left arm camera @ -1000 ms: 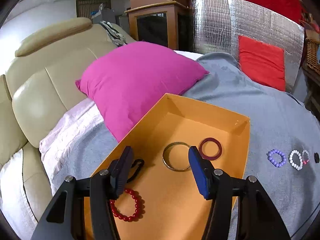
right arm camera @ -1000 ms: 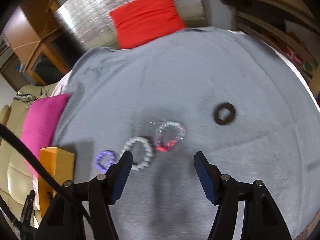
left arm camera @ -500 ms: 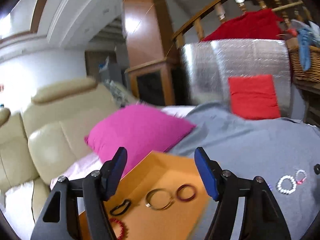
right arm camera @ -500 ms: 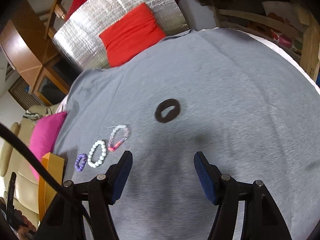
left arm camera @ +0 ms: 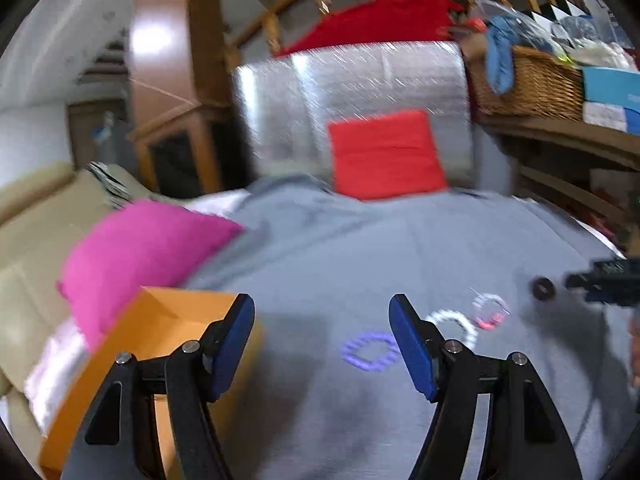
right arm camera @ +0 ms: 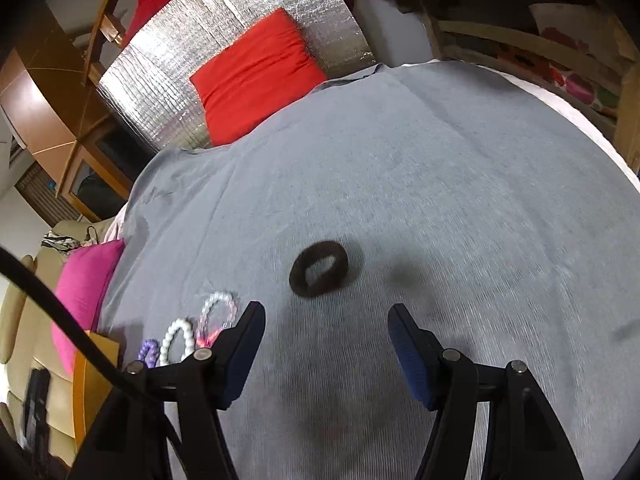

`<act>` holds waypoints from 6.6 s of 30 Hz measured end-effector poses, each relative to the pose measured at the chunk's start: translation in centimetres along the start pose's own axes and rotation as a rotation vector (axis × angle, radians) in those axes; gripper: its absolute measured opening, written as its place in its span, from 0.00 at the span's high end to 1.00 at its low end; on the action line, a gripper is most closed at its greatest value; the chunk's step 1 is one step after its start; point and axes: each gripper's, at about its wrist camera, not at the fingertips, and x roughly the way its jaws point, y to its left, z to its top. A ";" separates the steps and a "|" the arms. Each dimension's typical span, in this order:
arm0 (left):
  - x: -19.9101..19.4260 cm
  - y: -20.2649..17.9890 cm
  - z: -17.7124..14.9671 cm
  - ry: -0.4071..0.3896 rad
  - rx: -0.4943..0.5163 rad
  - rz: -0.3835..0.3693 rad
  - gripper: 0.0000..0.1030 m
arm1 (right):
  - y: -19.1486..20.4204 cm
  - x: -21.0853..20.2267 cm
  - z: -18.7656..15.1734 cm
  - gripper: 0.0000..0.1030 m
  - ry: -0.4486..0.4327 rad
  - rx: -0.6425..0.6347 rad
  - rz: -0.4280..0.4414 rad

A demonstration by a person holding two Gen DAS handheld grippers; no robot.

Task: Organize jewelry

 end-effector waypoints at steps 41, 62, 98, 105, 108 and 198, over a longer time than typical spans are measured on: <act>10.7 -9.2 -3.2 0.415 -0.024 -0.464 0.91 | 0.6 3.5 -0.2 0.84 0.008 -0.073 -0.130; 6.0 -5.8 -5.2 0.509 -0.002 -0.539 0.91 | 3.9 0.2 -5.8 0.84 0.165 -0.207 0.009; 6.4 -4.7 -5.2 0.519 -0.023 -0.441 0.46 | -0.1 0.0 -2.8 0.63 0.170 -0.073 -0.069; 6.6 -6.3 -5.2 0.472 0.026 -0.427 0.46 | 1.0 0.5 -3.2 0.88 0.128 -0.154 -0.153; 6.8 -6.5 -5.2 0.449 0.028 -0.437 0.71 | 1.3 0.5 -3.4 0.89 0.124 -0.156 -0.148; 2.5 23.2 -9.5 0.506 -0.503 -0.046 0.76 | 50.5 12.5 -14.1 0.68 0.329 -0.635 0.129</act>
